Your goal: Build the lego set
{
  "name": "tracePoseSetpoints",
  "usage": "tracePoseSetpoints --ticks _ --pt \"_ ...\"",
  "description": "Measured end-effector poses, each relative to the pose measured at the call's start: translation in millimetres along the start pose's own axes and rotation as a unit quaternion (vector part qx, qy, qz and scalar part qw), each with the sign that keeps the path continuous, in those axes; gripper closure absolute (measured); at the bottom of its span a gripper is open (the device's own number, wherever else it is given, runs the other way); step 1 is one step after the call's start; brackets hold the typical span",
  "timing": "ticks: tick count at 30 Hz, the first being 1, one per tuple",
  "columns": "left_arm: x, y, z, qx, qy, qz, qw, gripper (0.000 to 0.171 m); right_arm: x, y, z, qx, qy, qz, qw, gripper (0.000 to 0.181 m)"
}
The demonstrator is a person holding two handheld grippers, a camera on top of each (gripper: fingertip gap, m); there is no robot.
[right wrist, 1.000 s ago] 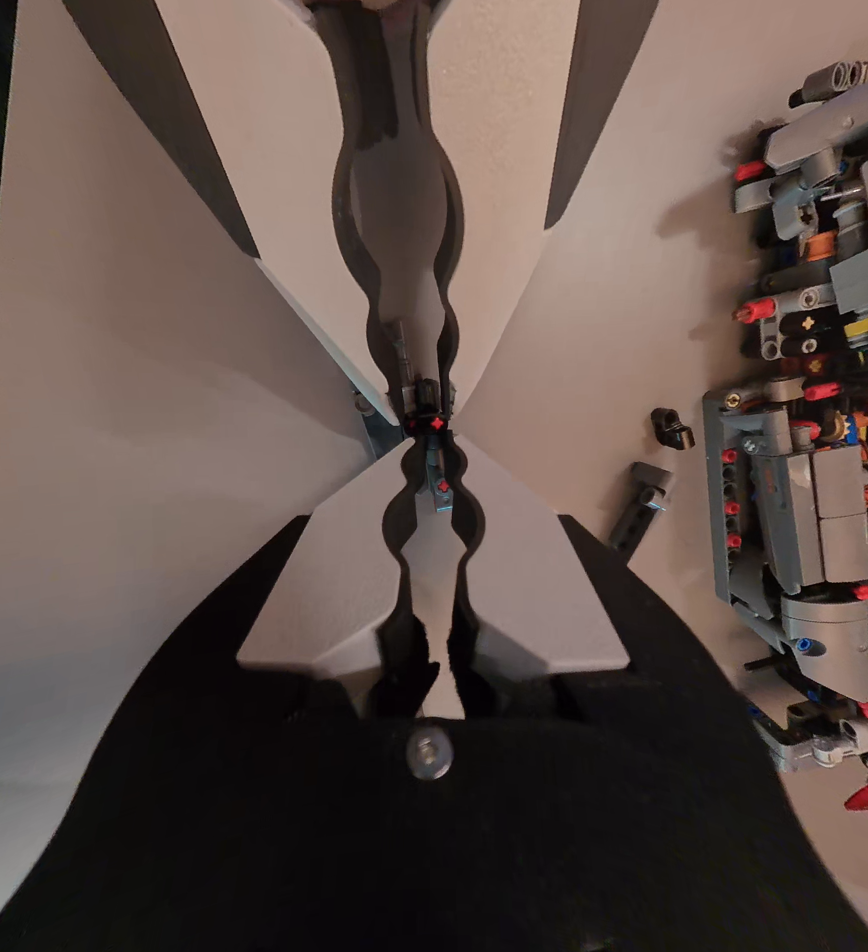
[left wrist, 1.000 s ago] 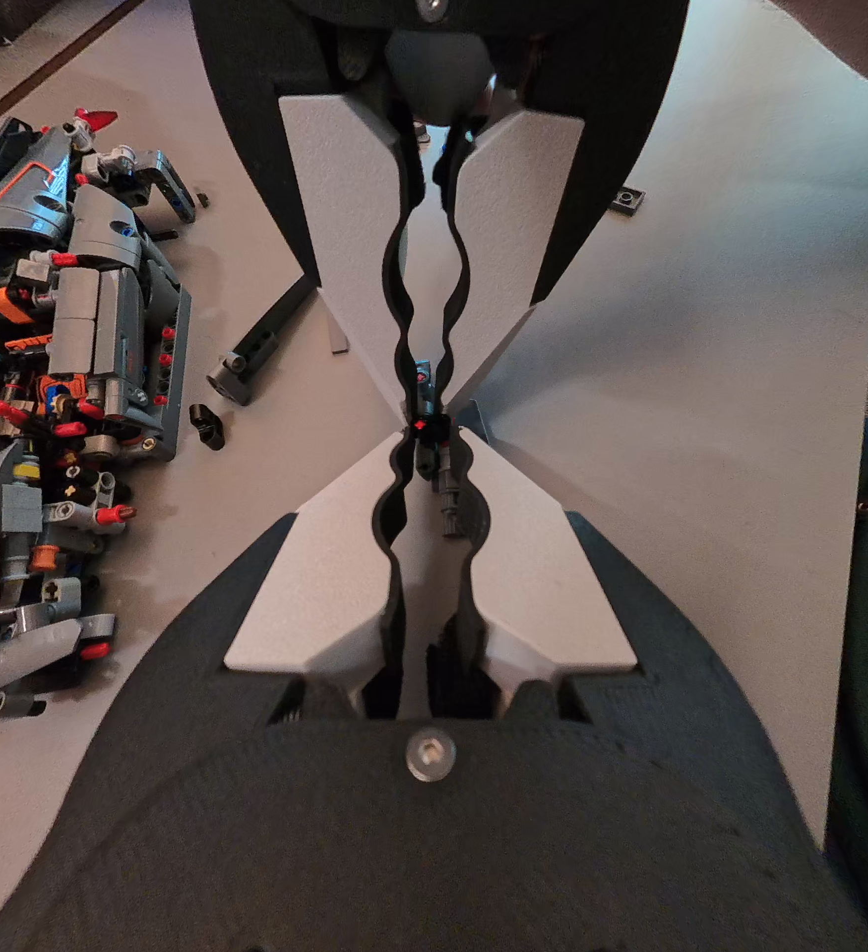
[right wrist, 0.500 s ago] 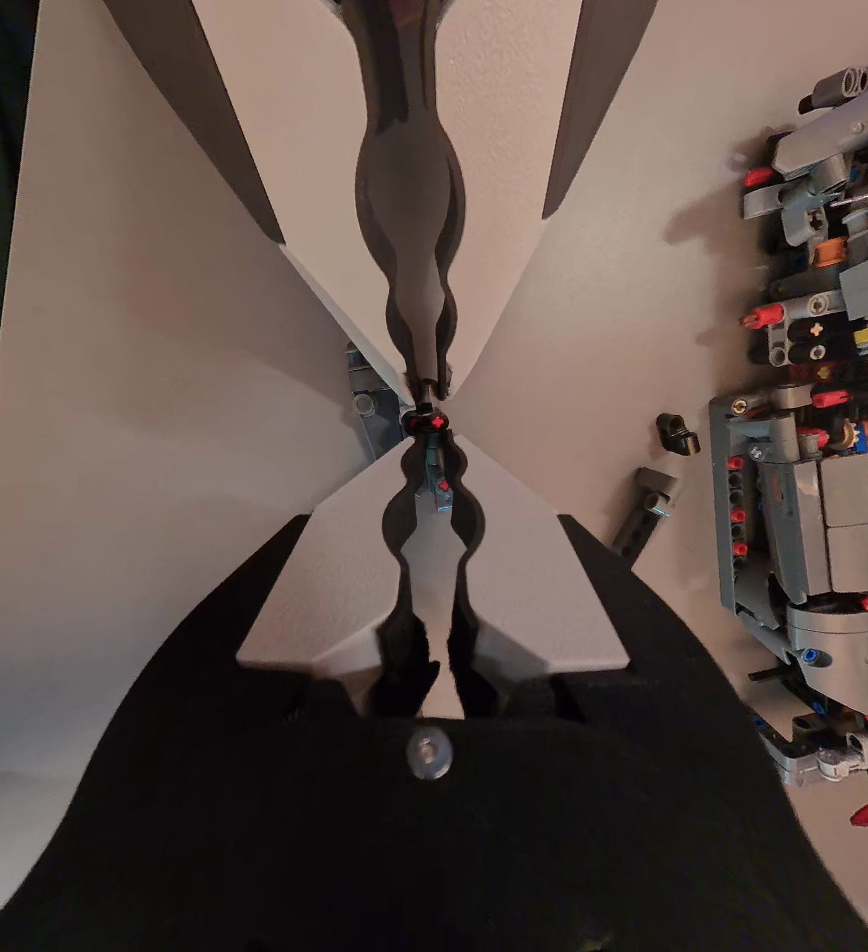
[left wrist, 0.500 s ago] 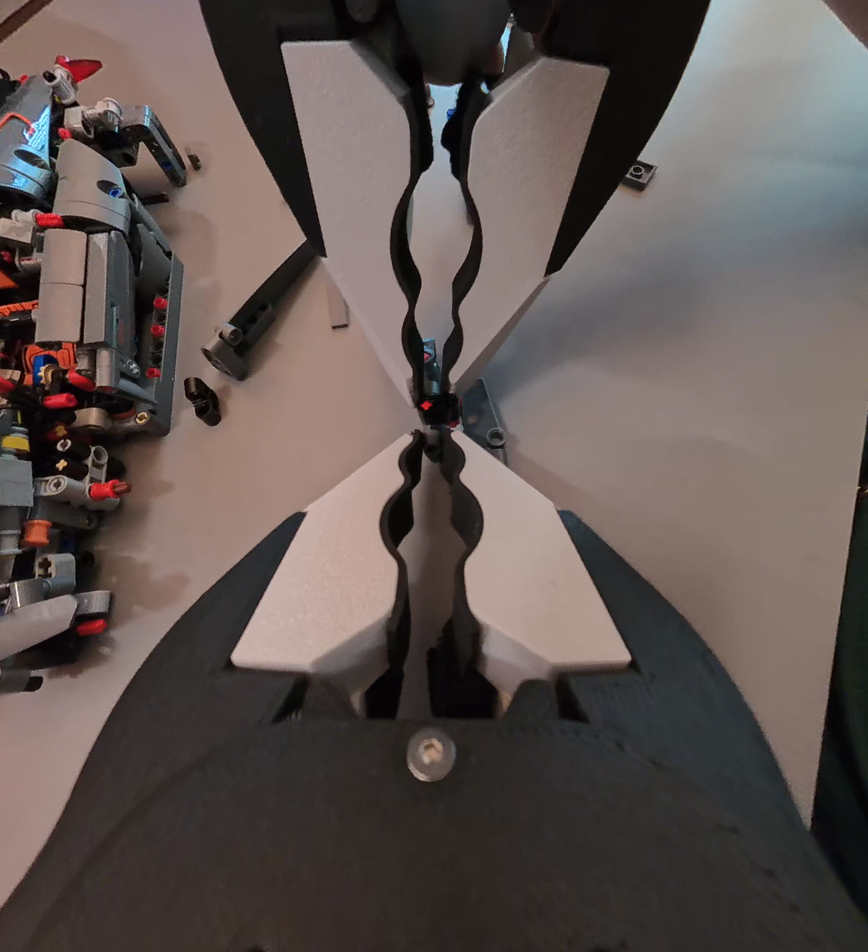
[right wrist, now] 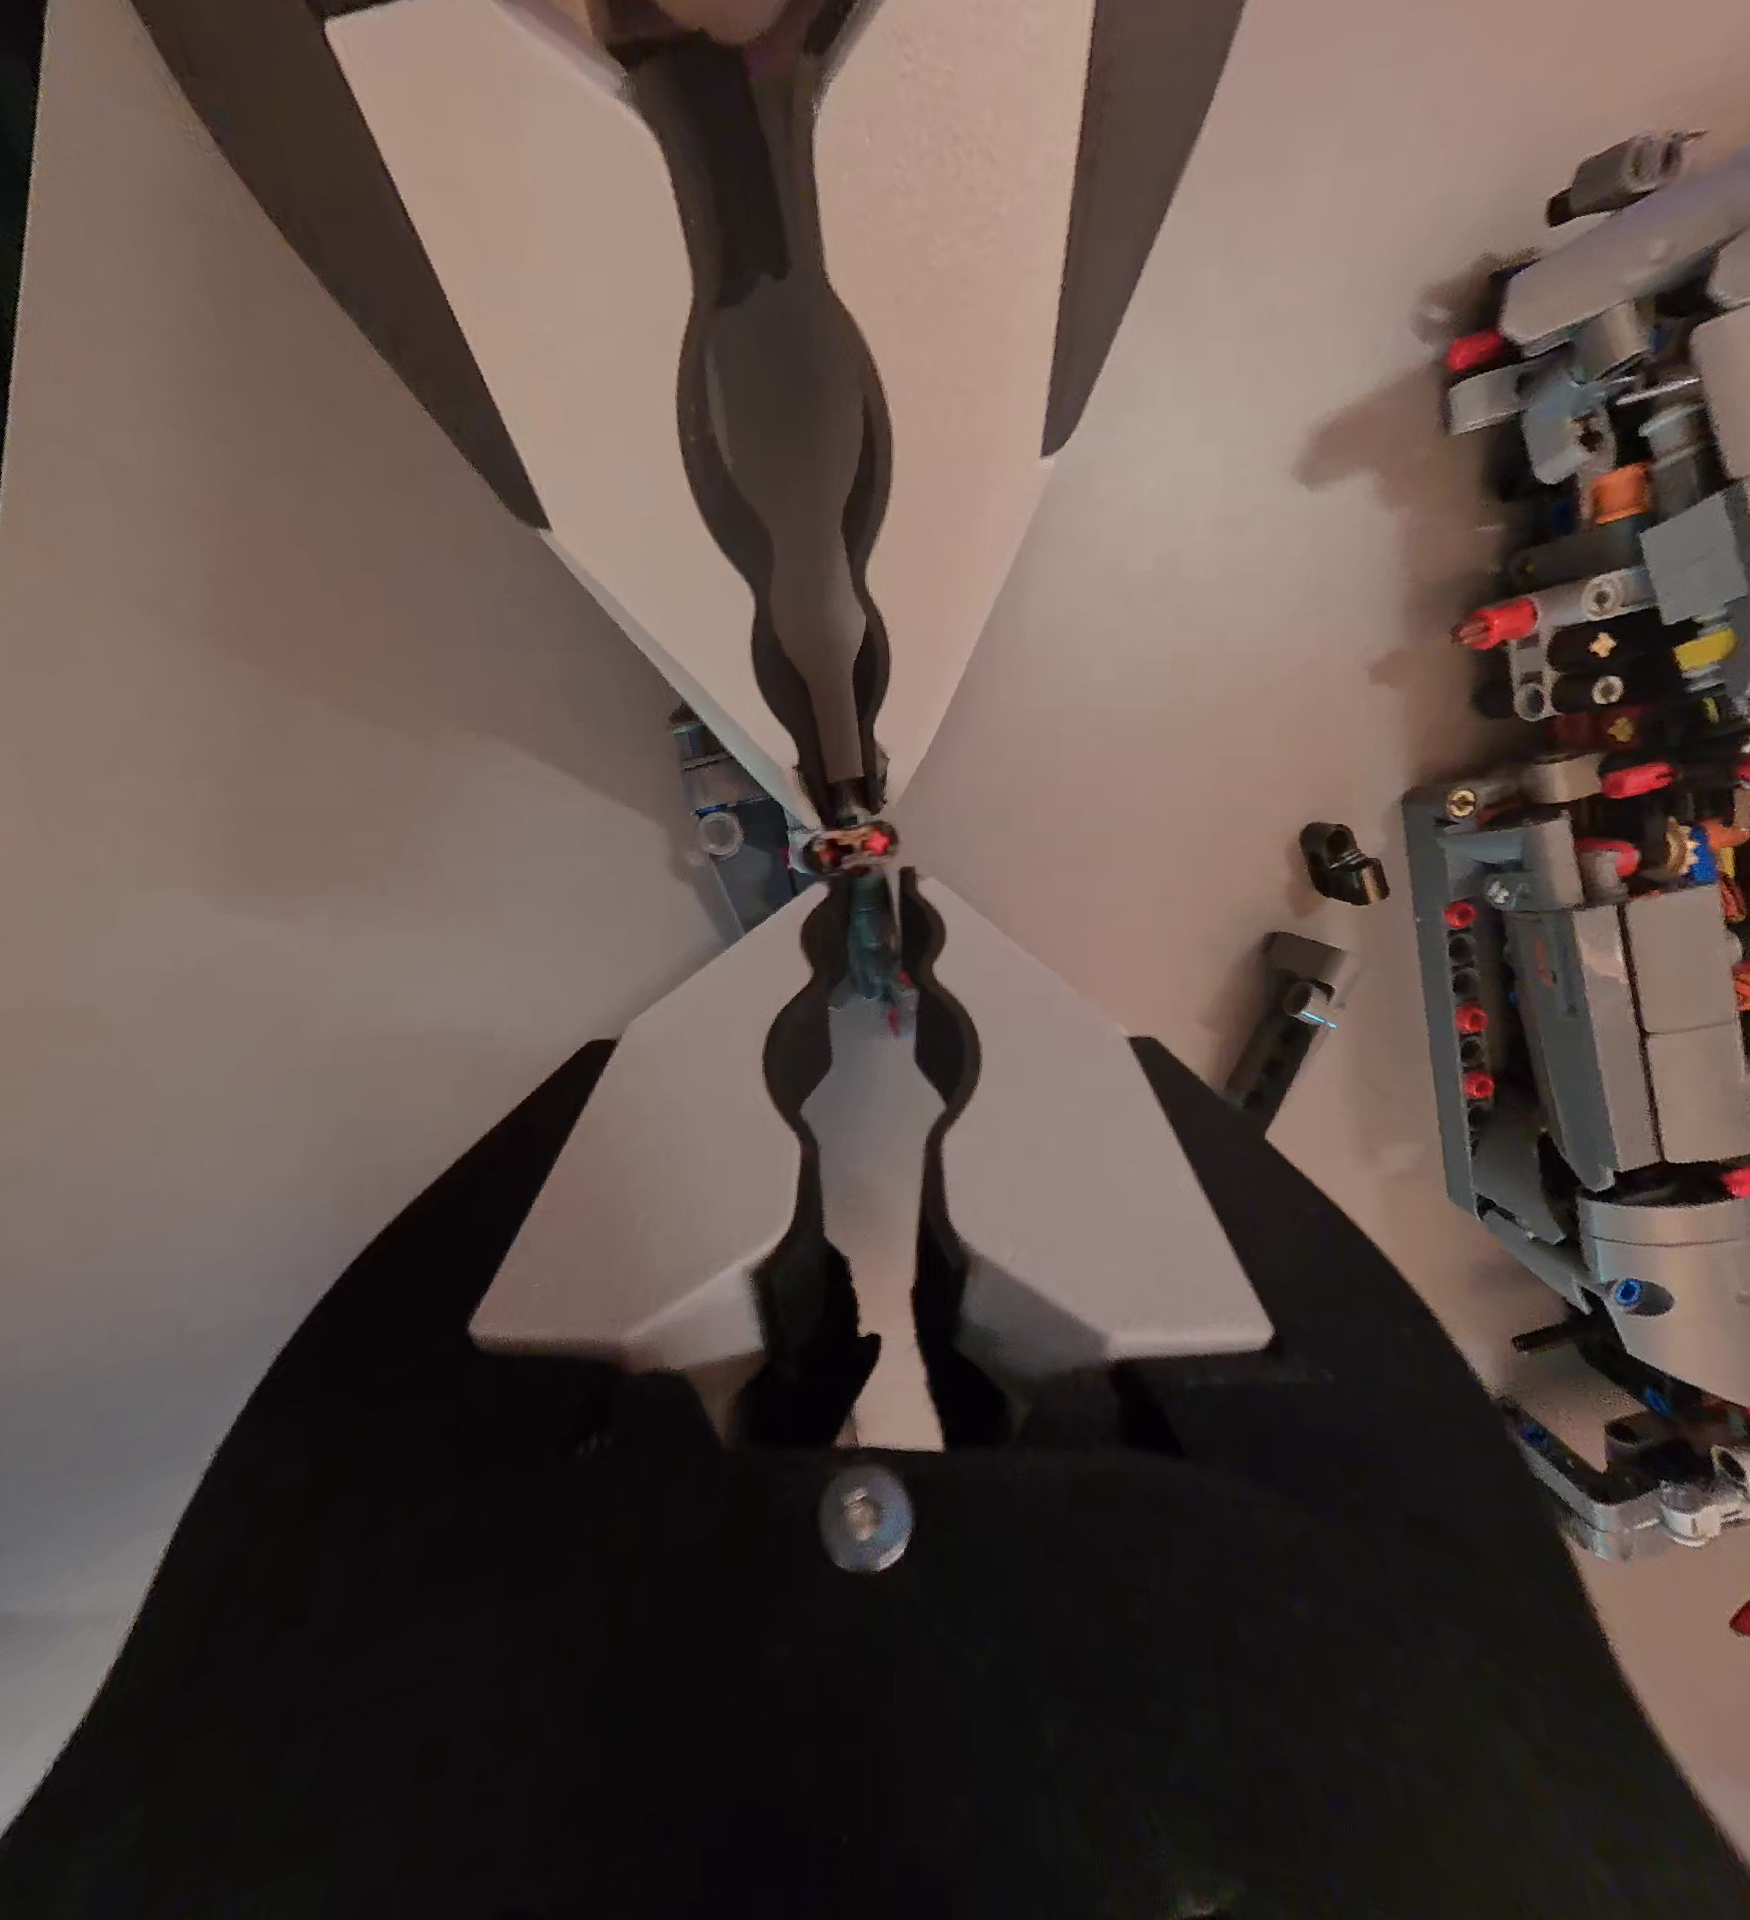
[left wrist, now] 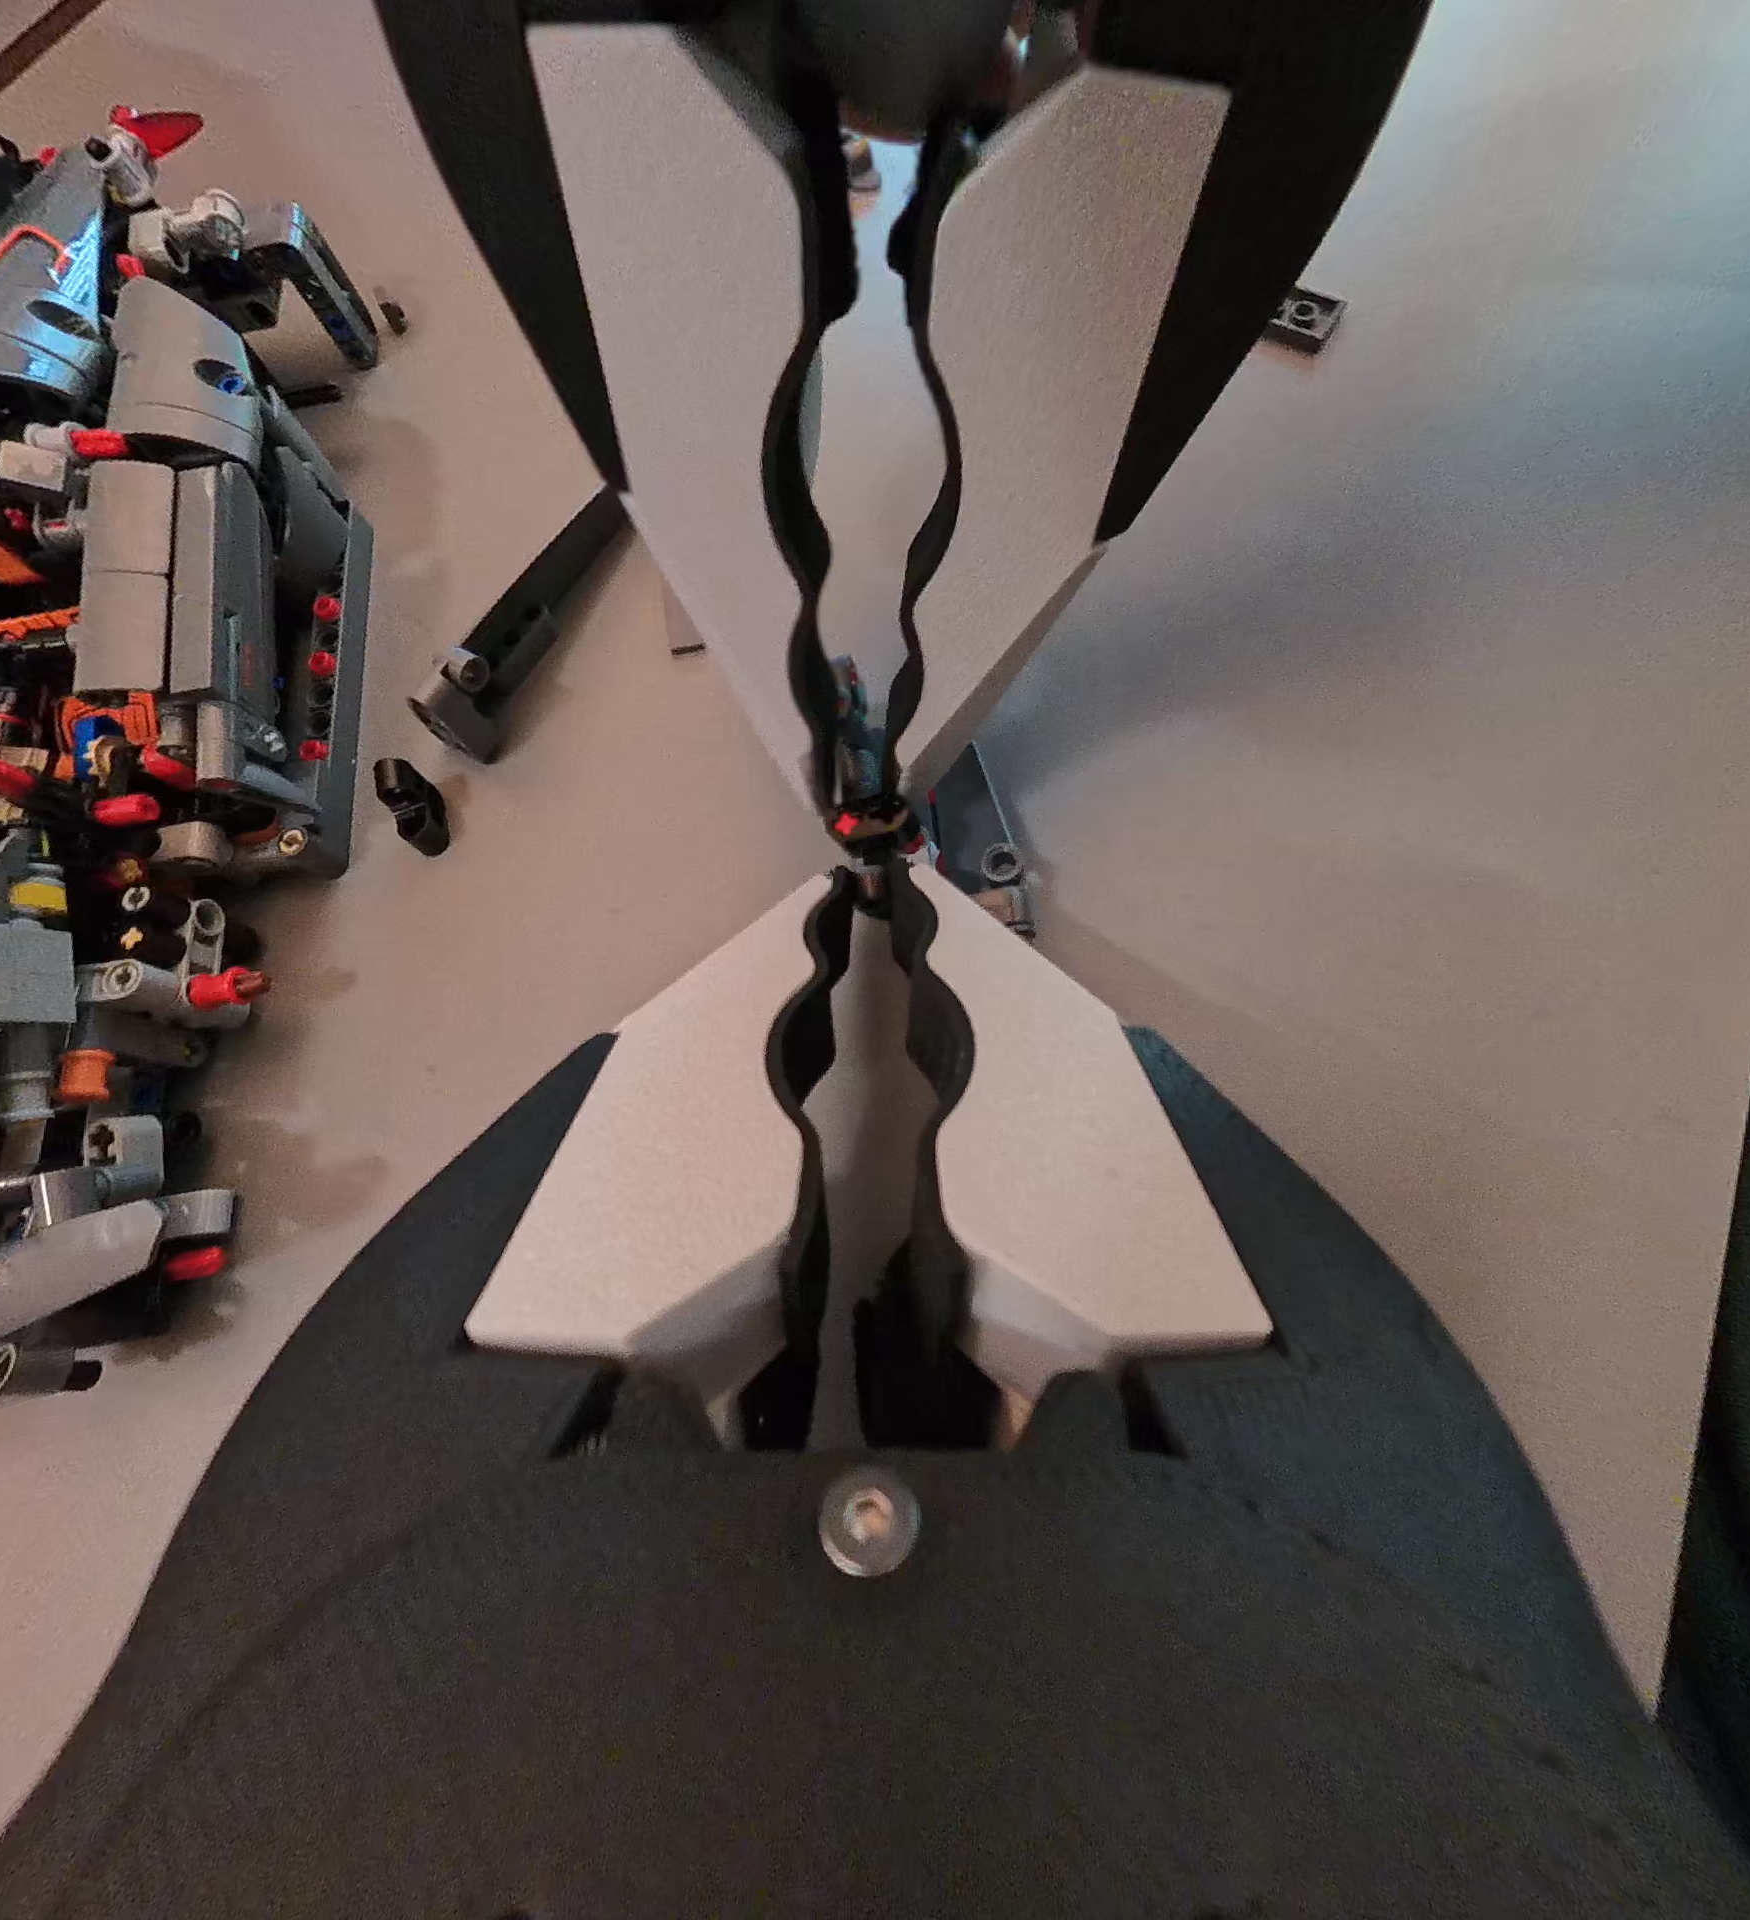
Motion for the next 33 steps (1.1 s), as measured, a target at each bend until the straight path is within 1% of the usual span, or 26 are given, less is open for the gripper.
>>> tracePoseSetpoints --ticks 1,5,9,13,20,24,33 --pt "0 1 1 -0.002 0.001 0.003 1.000 0.166 -1 0 -1 -0.007 0.009 0.006 1.000 0.170" --pt "1 1 1 -0.001 0.002 0.006 1.000 0.166 0 -5 -7 -0.033 0.041 0.009 0.999 0.169" --pt "2 2 2 -0.002 0.002 0.008 1.000 0.167 2 -9 -11 -0.045 0.076 0.011 0.996 0.162" --pt "2 2 2 -0.002 0.002 0.013 1.000 0.167 0 -9 -4 -0.037 0.085 0.020 0.995 0.168" --pt "3 3 4 -0.004 0.002 0.019 1.000 0.167 -4 -10 -4 -0.023 0.114 0.036 0.993 0.169" --pt "3 4 4 -0.004 0.002 0.022 1.000 0.166 -8 -13 -3 -0.036 0.157 0.047 0.986 0.169" --pt "3 7 3 0.003 0.007 0.037 0.999 0.166 -13 -19 -1 -0.067 0.215 0.049 0.973 0.170"
Point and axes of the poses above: each gripper's, where its closed fingertips meet, z out along the fingers, x out of its top, y = z × x across the jaws, the point moved 5 cm from there along -z, back along the fingers, and after that the axes turned 10 degrees about -z, right-handed, at the moved point
